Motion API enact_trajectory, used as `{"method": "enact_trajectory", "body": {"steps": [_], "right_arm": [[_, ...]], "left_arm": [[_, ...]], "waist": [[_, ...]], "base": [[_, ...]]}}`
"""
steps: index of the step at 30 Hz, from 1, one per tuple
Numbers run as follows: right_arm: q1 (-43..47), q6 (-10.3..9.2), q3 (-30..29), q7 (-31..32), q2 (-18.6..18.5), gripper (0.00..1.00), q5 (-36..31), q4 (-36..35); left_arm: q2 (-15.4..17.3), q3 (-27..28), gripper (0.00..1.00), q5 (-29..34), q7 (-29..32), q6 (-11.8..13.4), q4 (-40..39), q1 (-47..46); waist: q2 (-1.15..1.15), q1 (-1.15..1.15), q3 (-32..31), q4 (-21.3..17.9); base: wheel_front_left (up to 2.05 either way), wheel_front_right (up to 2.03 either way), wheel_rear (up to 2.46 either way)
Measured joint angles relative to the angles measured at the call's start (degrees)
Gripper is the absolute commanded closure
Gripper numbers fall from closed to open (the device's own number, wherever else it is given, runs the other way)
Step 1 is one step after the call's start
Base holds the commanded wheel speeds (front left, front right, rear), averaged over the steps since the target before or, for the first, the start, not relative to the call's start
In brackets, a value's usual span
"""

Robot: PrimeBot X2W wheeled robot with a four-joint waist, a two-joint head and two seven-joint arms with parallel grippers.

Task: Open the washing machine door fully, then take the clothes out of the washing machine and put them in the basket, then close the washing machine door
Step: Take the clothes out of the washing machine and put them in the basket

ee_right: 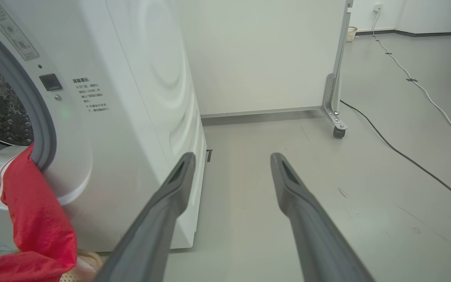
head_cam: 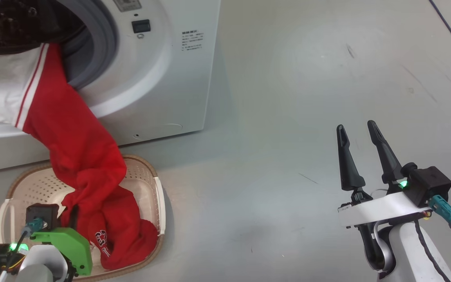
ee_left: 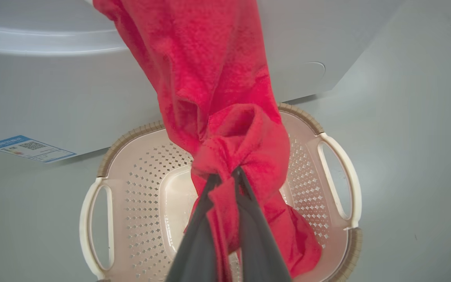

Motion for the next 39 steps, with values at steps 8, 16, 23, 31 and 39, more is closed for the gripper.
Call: {"method": "enact_trajectory", "body": {"steps": [8,16,23,31,39], "right_arm": [[-0.57,0.01,-0.52,0.0,0.16,0.0,0.0,0.11],[-0.92,0.01,-0.42,0.0,0.21,0.0,0.0,0.44],[-1.31,0.01,-0.52,0.0,0.23,0.0,0.0,1.15],[-1.32,0.01,-1.18,0.0,0.24,0.0,0.0,1.91],[-0.59,0.01,-2.68,0.0,0.13,0.0,-0.13,2.33]], "left_arm": [[-0.04,-0.12,1.0,0.33,-0.21,0.05,5.01,-2.68],[-0.04,-0.24,0.79,0.79,-0.69,0.08,9.45,-4.56],[-0.46,-0.24,0.0,0.71,-0.85,0.08,13.29,-5.27],[-1.14,-0.02,0.0,0.38,-5.22,0.08,14.26,-6.45],[-2.1,0.08,0.0,-0.31,-9.84,0.08,12.07,-8.74]], "waist": [[0.0,0.0,2.1,-1.56],[0.0,0.0,2.28,-1.42],[0.0,0.0,1.61,-1.06],[0.0,0.0,-0.85,-0.32],[0.0,0.0,-3.86,1.15]], "base": [[0.0,0.0,0.0],[0.0,0.0,0.0],[0.0,0.0,0.0],[0.0,0.0,0.0],[0.0,0.0,0.0]]}}
